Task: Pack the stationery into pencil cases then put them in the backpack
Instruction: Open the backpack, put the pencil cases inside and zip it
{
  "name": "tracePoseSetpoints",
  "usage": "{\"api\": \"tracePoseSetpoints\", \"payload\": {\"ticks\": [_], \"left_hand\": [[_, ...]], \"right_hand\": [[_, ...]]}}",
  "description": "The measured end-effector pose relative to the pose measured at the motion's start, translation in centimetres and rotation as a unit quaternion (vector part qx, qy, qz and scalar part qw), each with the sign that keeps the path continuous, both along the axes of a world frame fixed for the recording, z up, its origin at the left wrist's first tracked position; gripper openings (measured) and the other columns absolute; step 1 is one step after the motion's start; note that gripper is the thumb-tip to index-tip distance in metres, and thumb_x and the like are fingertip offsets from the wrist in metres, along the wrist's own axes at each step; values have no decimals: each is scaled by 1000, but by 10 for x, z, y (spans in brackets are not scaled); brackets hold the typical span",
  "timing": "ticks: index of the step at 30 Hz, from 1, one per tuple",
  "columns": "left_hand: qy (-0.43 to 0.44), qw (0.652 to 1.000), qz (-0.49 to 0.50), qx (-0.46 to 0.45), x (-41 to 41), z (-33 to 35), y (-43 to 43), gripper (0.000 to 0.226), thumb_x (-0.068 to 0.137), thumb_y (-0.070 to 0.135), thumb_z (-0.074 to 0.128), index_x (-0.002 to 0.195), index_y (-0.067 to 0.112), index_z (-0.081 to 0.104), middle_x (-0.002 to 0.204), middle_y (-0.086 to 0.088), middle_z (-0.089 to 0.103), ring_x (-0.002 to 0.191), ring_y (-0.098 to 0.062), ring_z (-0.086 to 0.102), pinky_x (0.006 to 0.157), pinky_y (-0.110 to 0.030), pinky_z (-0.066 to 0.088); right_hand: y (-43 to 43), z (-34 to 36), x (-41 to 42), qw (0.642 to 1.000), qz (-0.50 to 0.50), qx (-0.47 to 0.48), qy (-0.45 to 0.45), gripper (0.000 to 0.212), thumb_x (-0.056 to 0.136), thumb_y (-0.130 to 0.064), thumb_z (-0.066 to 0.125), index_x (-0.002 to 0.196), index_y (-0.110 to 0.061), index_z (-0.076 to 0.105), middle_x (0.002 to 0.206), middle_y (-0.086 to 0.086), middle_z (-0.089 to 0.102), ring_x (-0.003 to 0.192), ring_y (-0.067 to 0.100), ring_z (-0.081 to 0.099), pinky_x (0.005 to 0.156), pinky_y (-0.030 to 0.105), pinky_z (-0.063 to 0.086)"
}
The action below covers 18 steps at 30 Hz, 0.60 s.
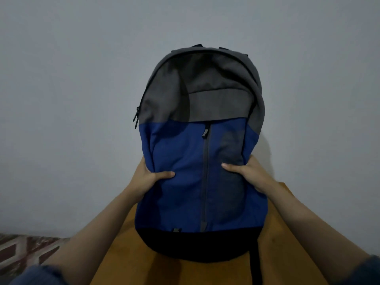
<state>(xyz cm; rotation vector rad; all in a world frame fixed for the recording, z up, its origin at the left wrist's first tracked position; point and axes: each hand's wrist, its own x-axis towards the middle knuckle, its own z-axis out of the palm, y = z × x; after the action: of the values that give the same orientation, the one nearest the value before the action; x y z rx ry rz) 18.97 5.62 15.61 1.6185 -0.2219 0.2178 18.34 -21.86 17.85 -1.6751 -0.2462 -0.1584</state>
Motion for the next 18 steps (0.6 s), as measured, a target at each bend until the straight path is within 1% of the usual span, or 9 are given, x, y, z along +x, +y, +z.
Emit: {"api": "tracePoseSetpoints", "payload": {"ticks": [2, 4, 5, 9, 11, 14, 18], "left_hand": [[-18, 1000, 7, 7, 28, 15, -1, 84, 48, 27, 87, 123, 21, 50, 120, 7, 60, 106, -14, 60, 88, -34, 52], [-37, 999, 14, 11, 59, 24, -1, 69, 62, 17, 85, 121, 21, 50, 116, 10, 60, 102, -9, 60, 82, -28, 52], [-42, 999, 20, 11, 73, 28, -1, 64, 66, 13, 83, 121, 20, 51, 114, 10, 60, 100, -8, 60, 80, -26, 52], [-55, 998, 39, 7, 129, 36, 2, 56, 69, 9, 80, 116, 18, 53, 107, 9, 62, 93, -5, 61, 68, -17, 51], [-52, 998, 44, 5, 155, 34, 3, 54, 70, 9, 79, 117, 17, 54, 106, 9, 63, 93, -7, 62, 67, -17, 51], [-50, 997, 53, 4, 185, 31, 8, 59, 68, 12, 80, 121, 15, 53, 111, 5, 62, 97, -11, 62, 72, -22, 52], [-56, 997, 44, 20, 213, 27, 12, 63, 67, 14, 81, 122, 17, 53, 113, 7, 62, 98, -9, 62, 71, -21, 52]], "right_hand": [[2, 12, 28, 1000, 7, 7, -5, 45, 77, -7, 72, 118, -18, 55, 115, 0, 64, 101, 13, 62, 76, 19, 53], [4, 21, 61, 1000, 5, 25, -11, 50, 76, -6, 72, 121, -16, 54, 116, 1, 64, 102, 15, 62, 76, 21, 52], [5, 25, 75, 999, 3, 32, -15, 51, 75, -5, 73, 121, -15, 54, 115, 2, 64, 102, 16, 62, 77, 23, 52], [8, 37, 131, 999, -4, 30, -25, 54, 71, -2, 75, 121, -10, 56, 113, 3, 66, 99, 17, 64, 79, 28, 53], [12, 38, 156, 999, -1, 24, -30, 51, 71, -2, 75, 118, -12, 57, 110, 1, 66, 96, 14, 64, 78, 26, 53], [15, 36, 182, 999, -1, 17, -40, 52, 72, -2, 75, 119, -12, 56, 107, -2, 66, 95, 11, 64, 77, 22, 53], [15, 24, 207, 999, -4, 3, -47, 56, 72, -6, 76, 124, -10, 55, 114, 0, 66, 101, 13, 64, 81, 22, 52]]}}
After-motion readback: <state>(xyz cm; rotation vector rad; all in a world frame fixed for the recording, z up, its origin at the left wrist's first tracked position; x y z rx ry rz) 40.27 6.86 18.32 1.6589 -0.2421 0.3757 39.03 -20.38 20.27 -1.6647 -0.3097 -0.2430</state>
